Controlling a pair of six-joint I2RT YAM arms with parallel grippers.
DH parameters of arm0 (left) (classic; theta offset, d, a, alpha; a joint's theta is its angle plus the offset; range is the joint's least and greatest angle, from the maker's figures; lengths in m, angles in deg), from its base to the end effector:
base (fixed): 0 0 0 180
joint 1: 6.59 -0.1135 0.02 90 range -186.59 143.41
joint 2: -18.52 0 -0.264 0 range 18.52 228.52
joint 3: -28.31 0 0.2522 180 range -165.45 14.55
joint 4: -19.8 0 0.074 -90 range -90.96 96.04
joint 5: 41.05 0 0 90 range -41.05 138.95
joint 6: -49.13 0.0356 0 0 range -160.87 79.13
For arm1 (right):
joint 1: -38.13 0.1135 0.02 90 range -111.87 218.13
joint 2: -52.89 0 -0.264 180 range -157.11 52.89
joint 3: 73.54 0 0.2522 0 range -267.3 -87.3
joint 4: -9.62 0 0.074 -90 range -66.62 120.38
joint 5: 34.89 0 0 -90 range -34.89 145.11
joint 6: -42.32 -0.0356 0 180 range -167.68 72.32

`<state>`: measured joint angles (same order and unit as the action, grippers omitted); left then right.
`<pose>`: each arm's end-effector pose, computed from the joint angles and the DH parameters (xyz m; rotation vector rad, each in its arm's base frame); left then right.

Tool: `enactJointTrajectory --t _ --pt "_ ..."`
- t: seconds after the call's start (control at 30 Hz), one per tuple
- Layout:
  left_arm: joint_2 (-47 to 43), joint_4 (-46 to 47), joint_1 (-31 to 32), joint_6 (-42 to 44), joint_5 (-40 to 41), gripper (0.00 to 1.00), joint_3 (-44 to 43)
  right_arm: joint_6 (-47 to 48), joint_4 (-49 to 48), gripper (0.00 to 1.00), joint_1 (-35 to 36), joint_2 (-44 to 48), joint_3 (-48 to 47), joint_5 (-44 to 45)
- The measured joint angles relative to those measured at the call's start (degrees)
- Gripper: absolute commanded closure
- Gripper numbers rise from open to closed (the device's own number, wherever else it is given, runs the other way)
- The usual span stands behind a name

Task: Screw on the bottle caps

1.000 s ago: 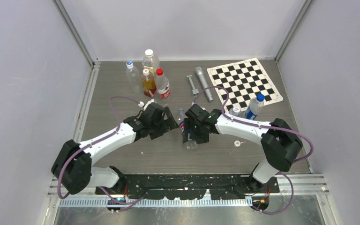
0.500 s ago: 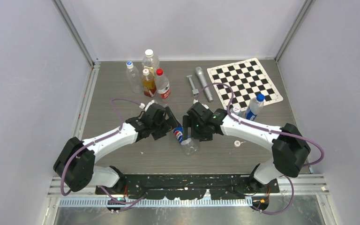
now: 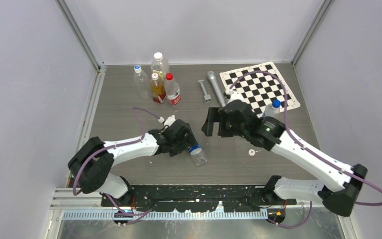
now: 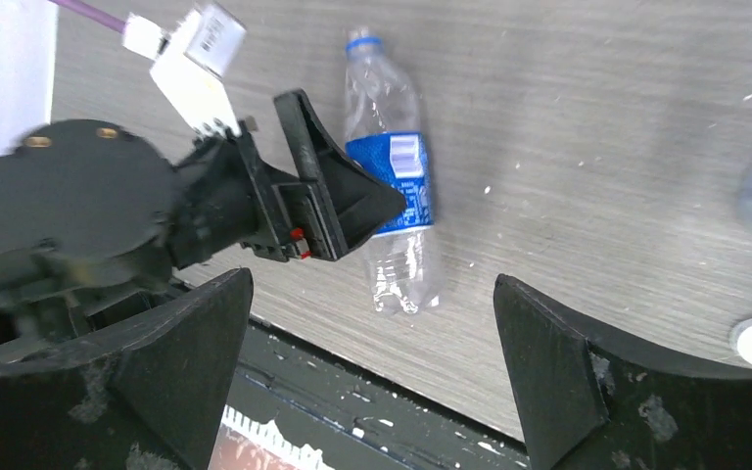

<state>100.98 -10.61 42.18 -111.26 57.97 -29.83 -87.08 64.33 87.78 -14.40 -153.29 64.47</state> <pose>0.1876 -0.2056 0.1822 -0.5583 2.5719 -0.6162 0.1631 0.1831 0.3381 -0.1263 2.3705 0.5978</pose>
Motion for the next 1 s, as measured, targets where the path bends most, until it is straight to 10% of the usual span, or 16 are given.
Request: enactJointTrajectory --t 0.53,1.0 --pt "4.3 -4.4 4.7 3.8 5.2 0.43 -3.1 -4.5 12.7 0.00 -1.0 16.7 5.1 16.2" --pt "-0.1 -8.0 4.7 47.4 -9.9 0.43 -3.0 -24.5 27.4 0.00 -2.3 25.3 14.8 28.0"
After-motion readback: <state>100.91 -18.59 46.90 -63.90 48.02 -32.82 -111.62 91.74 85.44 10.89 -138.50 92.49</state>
